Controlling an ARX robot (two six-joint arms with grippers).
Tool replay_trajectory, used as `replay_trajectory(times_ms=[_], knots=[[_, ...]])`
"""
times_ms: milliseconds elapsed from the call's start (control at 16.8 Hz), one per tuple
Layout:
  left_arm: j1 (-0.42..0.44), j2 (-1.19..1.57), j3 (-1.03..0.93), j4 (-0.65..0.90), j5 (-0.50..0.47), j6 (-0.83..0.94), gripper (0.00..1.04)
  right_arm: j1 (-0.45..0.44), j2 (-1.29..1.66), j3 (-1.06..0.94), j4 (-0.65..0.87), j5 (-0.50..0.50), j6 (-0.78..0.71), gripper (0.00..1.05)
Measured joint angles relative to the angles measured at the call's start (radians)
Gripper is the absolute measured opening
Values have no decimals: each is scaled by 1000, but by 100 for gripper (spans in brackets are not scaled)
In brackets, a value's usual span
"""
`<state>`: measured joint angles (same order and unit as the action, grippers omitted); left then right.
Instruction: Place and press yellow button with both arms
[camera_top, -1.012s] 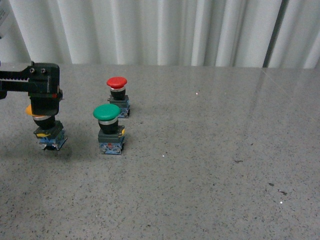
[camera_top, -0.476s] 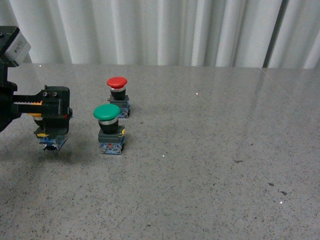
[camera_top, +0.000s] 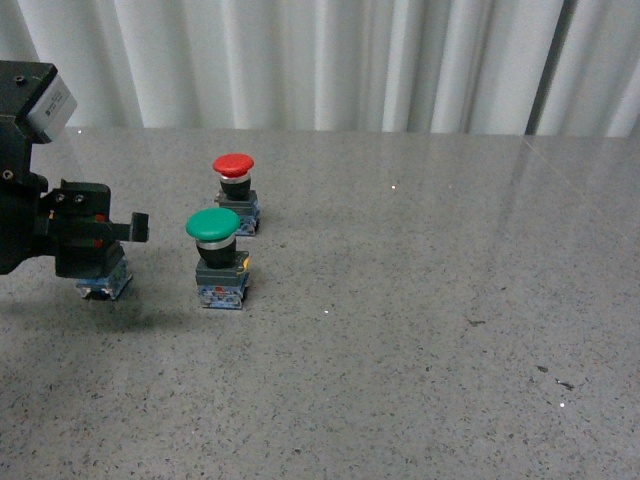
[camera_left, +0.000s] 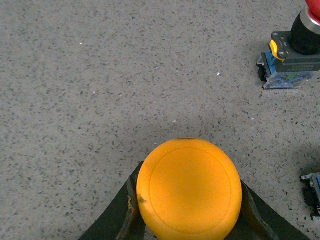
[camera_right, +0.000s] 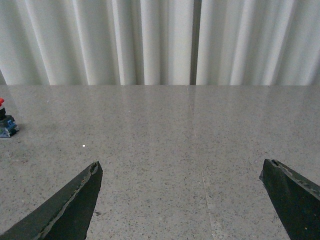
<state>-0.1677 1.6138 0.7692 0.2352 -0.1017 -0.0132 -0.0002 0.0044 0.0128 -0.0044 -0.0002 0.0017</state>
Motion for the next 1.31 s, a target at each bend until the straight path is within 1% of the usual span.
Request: replay_trajectory(times_ms=[119, 179, 298, 417, 476, 595, 714, 774, 952, 1310], knots=[[-18, -89, 5, -37, -27, 13, 31, 0, 0, 0, 0, 0, 0, 98], [-48, -147, 29, -59, -38, 14, 31, 0, 0, 0, 0, 0, 0, 98], [-167, -209, 165, -87, -78, 13, 31, 0, 0, 0, 0, 0, 0, 98], [-313, -142, 278, -120, -132, -22, 31, 0, 0, 0, 0, 0, 0, 98], [-369, -85, 313, -126, -144, -48, 31, 0, 0, 0, 0, 0, 0, 98], [-442, 14, 357, -139, -162, -119, 31, 0, 0, 0, 0, 0, 0, 98], [-475, 84, 380, -138, -177, -179, 30, 0, 0, 0, 0, 0, 0, 98], [-480, 120, 390, -142, -195, -227, 30, 0, 0, 0, 0, 0, 0, 98], [-473, 205, 443, -158, -210, -295, 30, 0, 0, 0, 0, 0, 0, 98], [-508, 312, 450, -187, -194, -336, 30, 0, 0, 0, 0, 0, 0, 98]])
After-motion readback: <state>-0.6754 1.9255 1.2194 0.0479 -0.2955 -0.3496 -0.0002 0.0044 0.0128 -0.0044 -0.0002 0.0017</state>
